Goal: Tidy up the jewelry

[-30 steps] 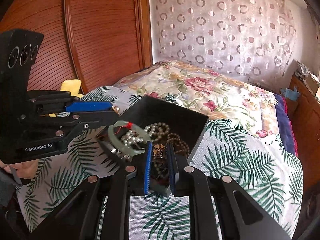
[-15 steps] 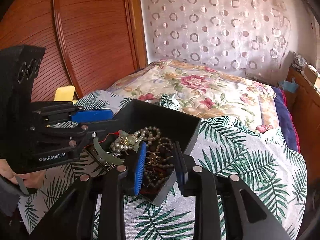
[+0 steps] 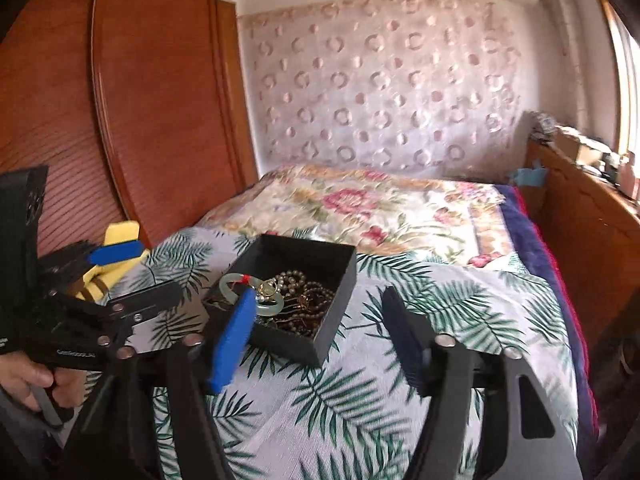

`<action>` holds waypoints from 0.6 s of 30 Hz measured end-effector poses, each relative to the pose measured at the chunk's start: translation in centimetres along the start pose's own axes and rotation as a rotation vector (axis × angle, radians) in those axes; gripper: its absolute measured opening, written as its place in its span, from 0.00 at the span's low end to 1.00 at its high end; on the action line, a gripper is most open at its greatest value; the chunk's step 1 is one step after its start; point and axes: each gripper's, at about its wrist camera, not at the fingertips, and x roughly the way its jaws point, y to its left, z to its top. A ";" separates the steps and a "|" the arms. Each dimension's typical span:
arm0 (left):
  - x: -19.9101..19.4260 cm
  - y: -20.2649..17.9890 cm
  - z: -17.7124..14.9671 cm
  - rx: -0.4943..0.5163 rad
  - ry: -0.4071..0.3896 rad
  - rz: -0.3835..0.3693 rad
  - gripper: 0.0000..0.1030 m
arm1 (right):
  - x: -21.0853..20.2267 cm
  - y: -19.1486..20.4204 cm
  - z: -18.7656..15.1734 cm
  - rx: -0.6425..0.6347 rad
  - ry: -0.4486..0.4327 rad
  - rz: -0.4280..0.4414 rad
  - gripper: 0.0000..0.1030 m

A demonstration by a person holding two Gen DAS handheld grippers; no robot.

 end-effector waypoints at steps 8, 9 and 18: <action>-6.3 -1.3 -1.3 -0.003 -0.073 0.059 0.93 | -6.2 1.7 -1.4 0.026 -0.102 -0.061 0.97; -7.1 -1.4 -1.4 -0.002 -0.083 0.072 0.93 | -6.9 2.0 -1.6 0.029 -0.113 -0.077 0.98; -11.1 -1.2 -3.3 -0.032 -0.117 0.087 0.93 | -10.8 2.6 -3.5 0.076 -0.157 -0.133 0.98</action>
